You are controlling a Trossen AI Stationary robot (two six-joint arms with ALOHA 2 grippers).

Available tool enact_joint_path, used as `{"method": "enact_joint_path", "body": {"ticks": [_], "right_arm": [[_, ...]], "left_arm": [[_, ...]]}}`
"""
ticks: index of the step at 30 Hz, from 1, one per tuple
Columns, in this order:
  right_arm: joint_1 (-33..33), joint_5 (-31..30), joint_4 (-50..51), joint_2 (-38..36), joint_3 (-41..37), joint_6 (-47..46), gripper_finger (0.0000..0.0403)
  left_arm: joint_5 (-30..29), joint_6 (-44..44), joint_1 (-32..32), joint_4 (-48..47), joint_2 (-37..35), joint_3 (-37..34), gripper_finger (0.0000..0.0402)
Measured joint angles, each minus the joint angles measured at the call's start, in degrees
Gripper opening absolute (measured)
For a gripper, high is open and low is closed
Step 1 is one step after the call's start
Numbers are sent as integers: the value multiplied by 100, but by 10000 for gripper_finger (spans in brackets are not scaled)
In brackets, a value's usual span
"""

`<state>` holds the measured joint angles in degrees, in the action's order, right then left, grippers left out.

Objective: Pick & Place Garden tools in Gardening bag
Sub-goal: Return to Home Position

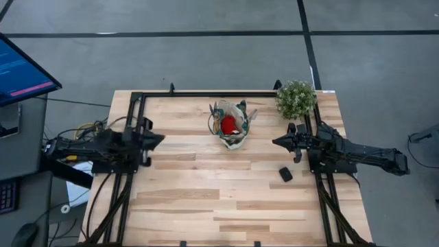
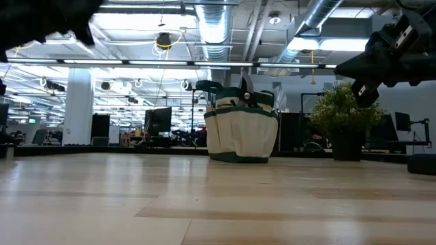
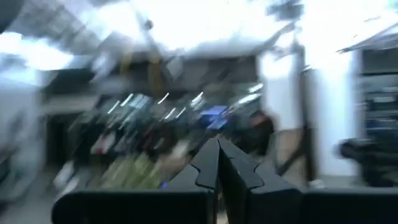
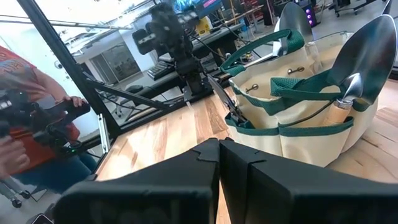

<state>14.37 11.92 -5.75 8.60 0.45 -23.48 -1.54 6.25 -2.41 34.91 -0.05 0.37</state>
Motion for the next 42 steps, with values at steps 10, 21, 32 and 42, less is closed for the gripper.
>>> {"method": "enact_joint_path", "body": {"ticks": [10, 21, 32, 42], "right_arm": [[0, 0, 25, 1, 0, 0, 0], [0, 0, 106, 1, 0, -1, 0], [1, -1, 108, 1, 0, -1, 0], [0, 0, 108, 2, 0, 0, 0]], "left_arm": [[17, -956, -20, -3074, -2, -3, 8], [153, -611, 12, -3477, 9, 23, 8], [157, -543, 12, -3452, 2, 23, 8], [157, -543, 12, -3395, 22, 20, 8]]}}
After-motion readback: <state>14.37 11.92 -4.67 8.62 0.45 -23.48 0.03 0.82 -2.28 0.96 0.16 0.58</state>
